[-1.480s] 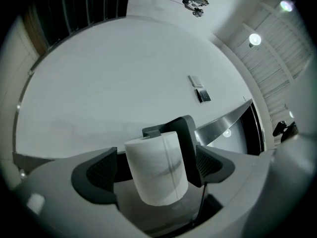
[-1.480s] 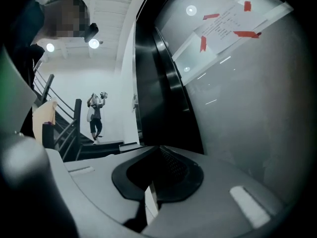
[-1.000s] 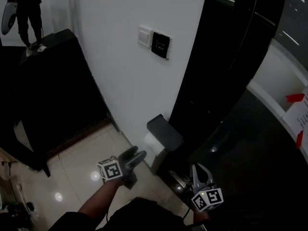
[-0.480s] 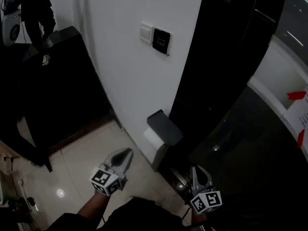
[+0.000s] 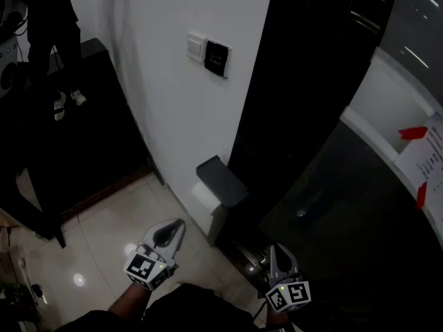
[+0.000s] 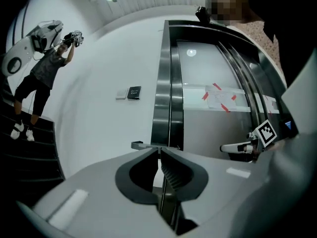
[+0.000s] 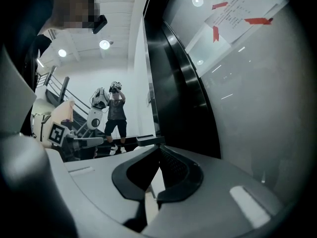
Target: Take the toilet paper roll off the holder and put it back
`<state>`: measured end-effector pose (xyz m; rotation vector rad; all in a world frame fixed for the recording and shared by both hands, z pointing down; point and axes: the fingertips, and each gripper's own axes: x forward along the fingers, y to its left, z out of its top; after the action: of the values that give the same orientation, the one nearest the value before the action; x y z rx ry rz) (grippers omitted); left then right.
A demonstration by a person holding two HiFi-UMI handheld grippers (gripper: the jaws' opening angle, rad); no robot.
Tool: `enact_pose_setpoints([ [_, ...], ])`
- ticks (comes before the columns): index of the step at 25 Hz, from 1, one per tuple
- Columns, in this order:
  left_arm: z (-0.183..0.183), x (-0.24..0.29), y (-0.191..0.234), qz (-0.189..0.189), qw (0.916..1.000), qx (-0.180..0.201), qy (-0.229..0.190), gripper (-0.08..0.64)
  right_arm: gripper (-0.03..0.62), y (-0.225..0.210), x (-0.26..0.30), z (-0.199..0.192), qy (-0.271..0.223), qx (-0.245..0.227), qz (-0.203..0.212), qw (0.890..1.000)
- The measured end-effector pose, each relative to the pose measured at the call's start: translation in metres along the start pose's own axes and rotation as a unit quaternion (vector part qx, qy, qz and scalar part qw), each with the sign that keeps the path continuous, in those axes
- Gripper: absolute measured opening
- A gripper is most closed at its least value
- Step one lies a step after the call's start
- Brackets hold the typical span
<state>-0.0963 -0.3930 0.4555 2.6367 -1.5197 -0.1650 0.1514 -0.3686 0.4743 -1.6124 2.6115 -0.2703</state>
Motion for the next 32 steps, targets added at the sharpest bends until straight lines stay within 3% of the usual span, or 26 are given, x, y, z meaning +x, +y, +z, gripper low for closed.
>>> enact_pose_setpoints([
  [11,-0.004,-0.007,0.005,0.016,0.9998,-0.013,0.0,0.018,0.012,0.005,-0.009,-0.004,0.007,-0.001,0.015,1.0],
  [32,0.002,-0.021,-0.001,0.039,0.9992,0.001,-0.003,0.018,0.012,0.013,-0.005,-0.01,0.016,0.0,0.046,0.999],
])
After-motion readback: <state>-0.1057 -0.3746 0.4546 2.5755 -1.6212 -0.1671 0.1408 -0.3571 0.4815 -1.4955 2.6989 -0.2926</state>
